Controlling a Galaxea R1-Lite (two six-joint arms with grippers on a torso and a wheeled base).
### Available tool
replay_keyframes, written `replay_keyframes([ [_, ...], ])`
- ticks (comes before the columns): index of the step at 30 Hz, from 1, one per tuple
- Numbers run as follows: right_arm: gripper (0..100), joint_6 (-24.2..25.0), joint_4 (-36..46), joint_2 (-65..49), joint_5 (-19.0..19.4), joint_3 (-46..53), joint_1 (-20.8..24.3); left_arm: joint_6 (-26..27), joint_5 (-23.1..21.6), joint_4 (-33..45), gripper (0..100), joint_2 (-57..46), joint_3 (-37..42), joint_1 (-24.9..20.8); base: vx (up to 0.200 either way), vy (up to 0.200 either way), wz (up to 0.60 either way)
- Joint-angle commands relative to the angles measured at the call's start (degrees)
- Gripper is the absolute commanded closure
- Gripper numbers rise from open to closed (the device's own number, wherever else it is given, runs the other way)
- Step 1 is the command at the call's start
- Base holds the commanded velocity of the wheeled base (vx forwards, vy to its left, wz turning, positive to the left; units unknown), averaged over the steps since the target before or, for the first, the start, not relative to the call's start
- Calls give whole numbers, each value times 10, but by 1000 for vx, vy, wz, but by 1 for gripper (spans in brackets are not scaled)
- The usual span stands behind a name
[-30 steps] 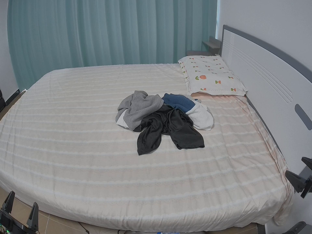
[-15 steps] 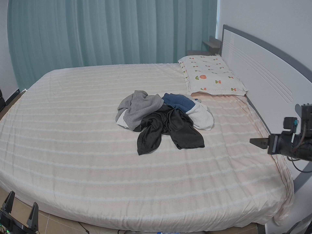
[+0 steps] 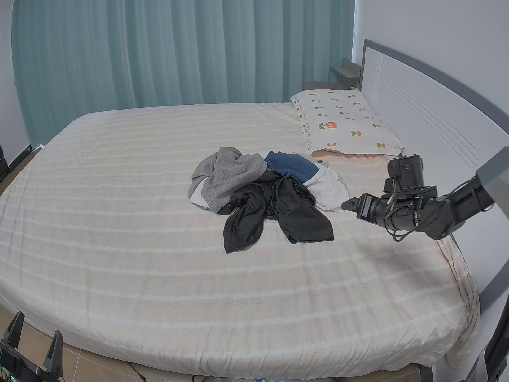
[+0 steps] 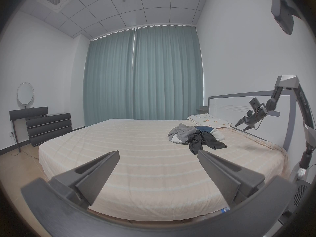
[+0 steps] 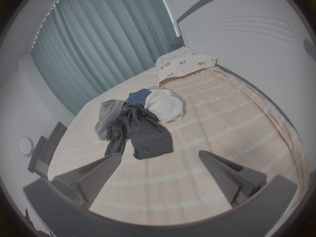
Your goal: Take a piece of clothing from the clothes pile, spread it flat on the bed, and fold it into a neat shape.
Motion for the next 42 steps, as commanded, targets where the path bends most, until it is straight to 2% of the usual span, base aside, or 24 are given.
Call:
replay_keyframes([
  [1,0,10,-3,102,-3,-67,1,0,0,0,0,-10,9,0,0,0,0],
  [11,0,13,-1,211,-19,-178,12,0,0,1,0,-10,9,0,0,0,0],
  [18,0,14,1,300,-61,-275,28,0,0,0,0,-10,9,0,0,0,0],
  [30,0,24,-1,354,-70,-353,34,0,0,1,0,-10,9,0,0,0,0],
  [42,0,24,-3,384,-76,-388,42,0,0,0,0,-10,9,0,0,0,0],
])
